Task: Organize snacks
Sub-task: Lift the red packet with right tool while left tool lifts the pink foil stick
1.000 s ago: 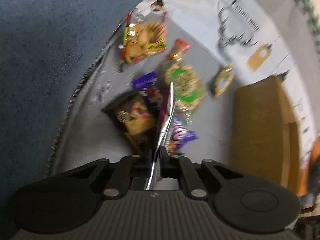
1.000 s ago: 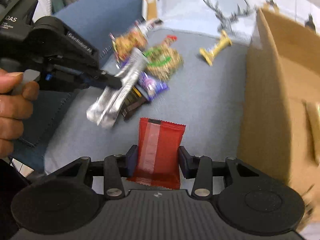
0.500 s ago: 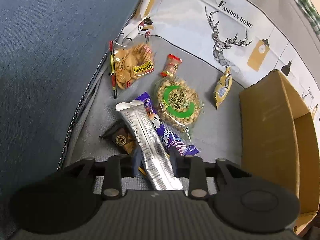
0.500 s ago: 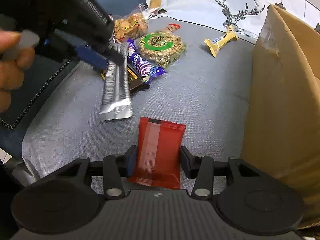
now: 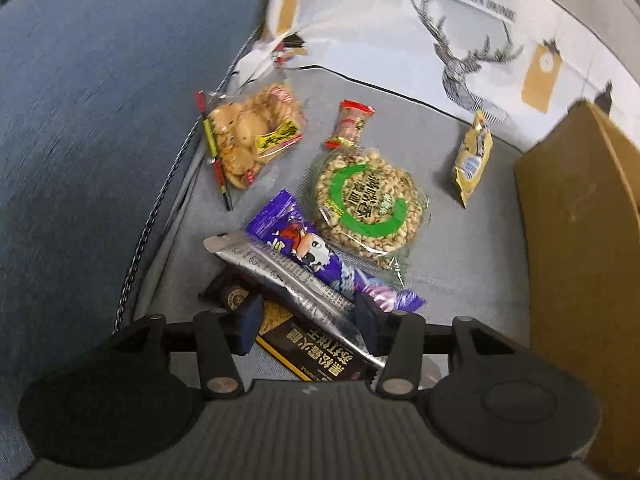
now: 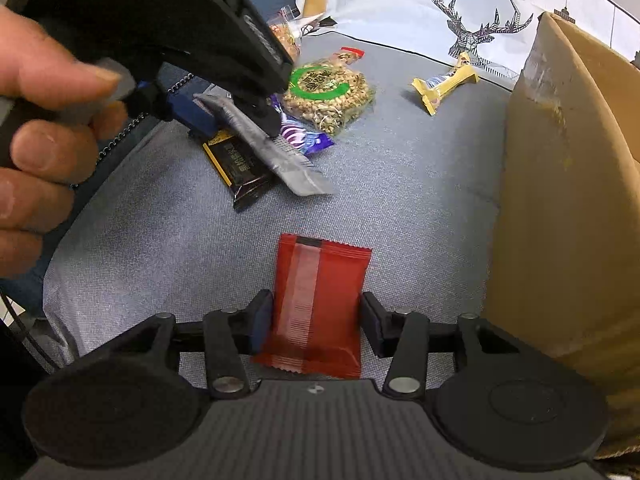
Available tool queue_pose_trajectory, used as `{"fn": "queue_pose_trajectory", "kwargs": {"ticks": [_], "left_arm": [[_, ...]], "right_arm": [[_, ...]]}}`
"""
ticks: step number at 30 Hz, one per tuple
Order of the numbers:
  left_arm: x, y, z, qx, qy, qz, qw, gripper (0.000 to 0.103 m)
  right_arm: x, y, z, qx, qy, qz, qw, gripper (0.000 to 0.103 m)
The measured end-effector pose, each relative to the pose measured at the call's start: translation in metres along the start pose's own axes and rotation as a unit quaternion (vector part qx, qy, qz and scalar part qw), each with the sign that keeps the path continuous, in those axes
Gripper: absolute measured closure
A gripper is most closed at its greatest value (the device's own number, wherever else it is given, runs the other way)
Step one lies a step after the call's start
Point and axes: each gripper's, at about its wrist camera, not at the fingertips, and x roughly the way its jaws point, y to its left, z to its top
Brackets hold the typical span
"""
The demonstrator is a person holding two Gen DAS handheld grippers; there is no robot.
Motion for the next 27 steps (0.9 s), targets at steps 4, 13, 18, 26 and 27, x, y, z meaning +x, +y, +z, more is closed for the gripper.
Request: {"fn": "queue_pose_trajectory", "kwargs": {"ticks": [4, 13, 18, 26, 27], "left_arm": [[-0.002, 0.005, -0.001, 0.002, -0.002, -0.004, 1.0000, 0.075], [-0.017, 0.034, 0.003, -0.053, -0.013, -0.053, 0.9971, 0.097], [-0.028, 0.041, -0.002, -0.054, -0.009, -0.070, 0.9960, 0.097], [-0.019, 0.035, -0.003, -0.041, 0.012, -0.067, 0.9968, 0.097], [-0.021, 0.034, -0.002, -0.044, 0.007, -0.075, 0.9962, 0.097]], "right_arm": [[0.000, 0.000, 0.000, 0.000, 0.000, 0.000, 1.000, 0.053], [0.001, 0.000, 0.001, 0.003, -0.001, -0.002, 1.000, 0.052], [-0.001, -0.004, 0.001, 0.012, -0.005, -0.001, 1.000, 0.057], [-0.001, 0.000, 0.001, 0.008, -0.003, -0.007, 1.000, 0.057], [-0.001, 0.000, 0.001, 0.008, -0.004, -0.007, 1.000, 0.057]]}}
